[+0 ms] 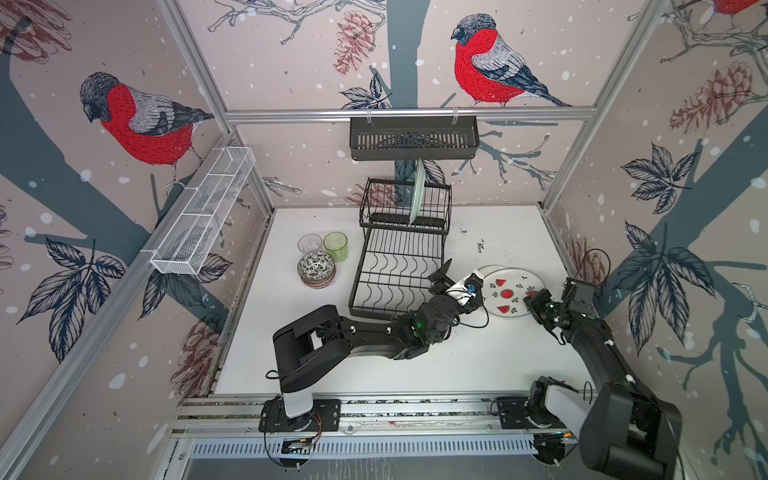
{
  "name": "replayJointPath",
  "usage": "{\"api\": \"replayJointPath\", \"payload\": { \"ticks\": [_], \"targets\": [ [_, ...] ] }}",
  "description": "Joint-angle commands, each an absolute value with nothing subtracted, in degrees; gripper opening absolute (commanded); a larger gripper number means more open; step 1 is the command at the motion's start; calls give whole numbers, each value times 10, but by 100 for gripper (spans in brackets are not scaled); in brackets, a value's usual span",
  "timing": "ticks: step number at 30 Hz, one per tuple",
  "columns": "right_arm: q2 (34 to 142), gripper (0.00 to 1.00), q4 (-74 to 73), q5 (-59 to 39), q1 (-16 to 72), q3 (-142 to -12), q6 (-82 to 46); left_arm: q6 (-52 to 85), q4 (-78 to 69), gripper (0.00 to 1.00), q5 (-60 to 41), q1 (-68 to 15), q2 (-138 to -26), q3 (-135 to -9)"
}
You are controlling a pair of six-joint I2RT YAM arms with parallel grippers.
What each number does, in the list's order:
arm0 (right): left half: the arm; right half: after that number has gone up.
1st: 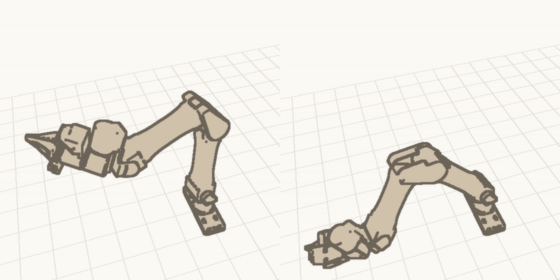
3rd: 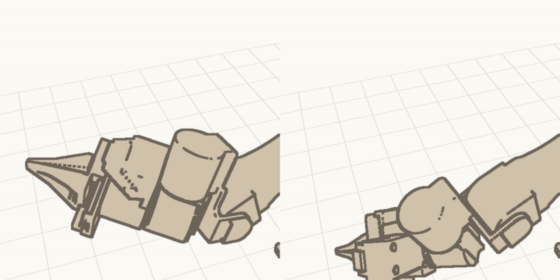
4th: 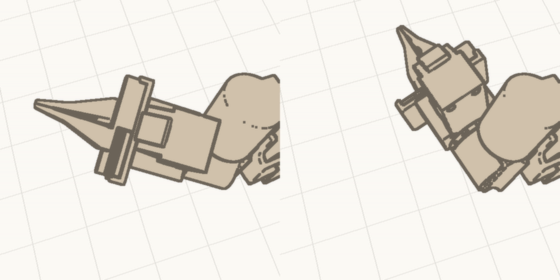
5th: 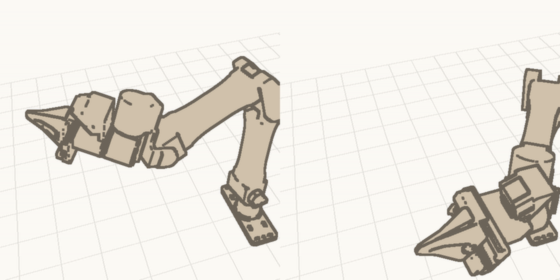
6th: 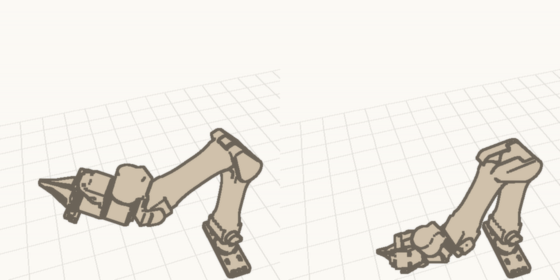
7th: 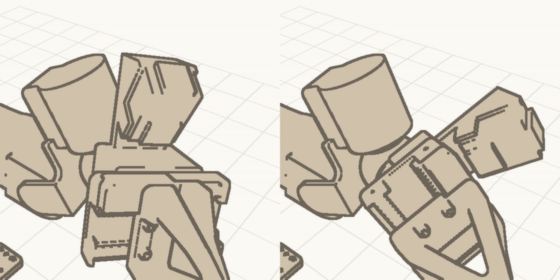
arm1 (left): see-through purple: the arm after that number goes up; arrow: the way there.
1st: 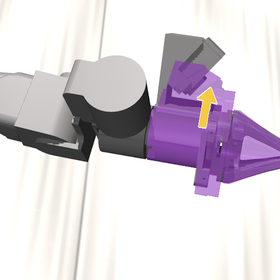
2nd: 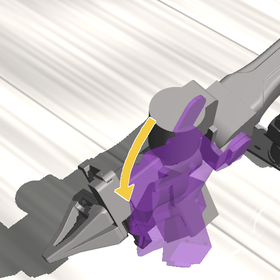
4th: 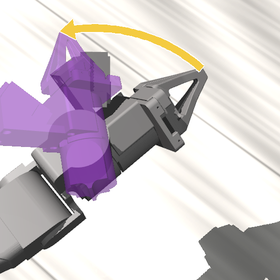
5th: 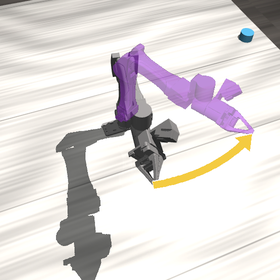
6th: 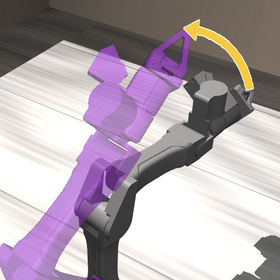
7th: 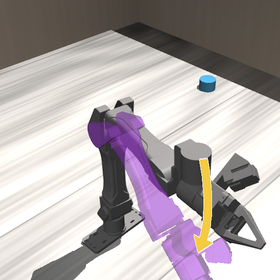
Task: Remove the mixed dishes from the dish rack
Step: 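Lay the watermelon plate flat on the white plate with the right gripper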
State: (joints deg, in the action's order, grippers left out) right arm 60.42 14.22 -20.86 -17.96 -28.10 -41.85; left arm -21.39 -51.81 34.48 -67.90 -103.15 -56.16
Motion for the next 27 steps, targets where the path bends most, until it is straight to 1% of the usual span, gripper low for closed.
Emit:
{"api": "replayJointPath", "payload": {
  "ticks": [1, 4, 8, 11, 13, 15, 21, 23, 27],
  "targets": [
    [611, 26, 143, -197, -179, -280, -405, -207, -546, 98, 335, -676, -1025, -557],
    [620, 37, 142, -200, -178, -278, -404, -203, -547, 98, 331, -673, -1022, -554],
    [627, 42, 143, -195, -178, -277, -399, -197, -551, 98, 328, -672, -1018, -549],
    [628, 48, 142, -188, -178, -277, -394, -190, -553, 98, 327, -671, -1018, -546],
    [628, 58, 142, -183, -178, -277, -392, -187, -551, 98, 324, -670, -1017, -546],
    [629, 72, 137, -184, -178, -277, -387, -186, -552, 98, 325, -671, -1015, -544],
    [645, 96, 154, -166, -169, -295, -375, -179, -559, 98, 313, -669, -1014, -537],
    [650, 99, 159, -159, -163, -299, -372, -176, -556, 98, 311, -668, -1014, -537],
    [657, 100, 163, -141, -148, -304, -365, -175, -554, 98, 316, -668, -1014, -540]
  ]
}}
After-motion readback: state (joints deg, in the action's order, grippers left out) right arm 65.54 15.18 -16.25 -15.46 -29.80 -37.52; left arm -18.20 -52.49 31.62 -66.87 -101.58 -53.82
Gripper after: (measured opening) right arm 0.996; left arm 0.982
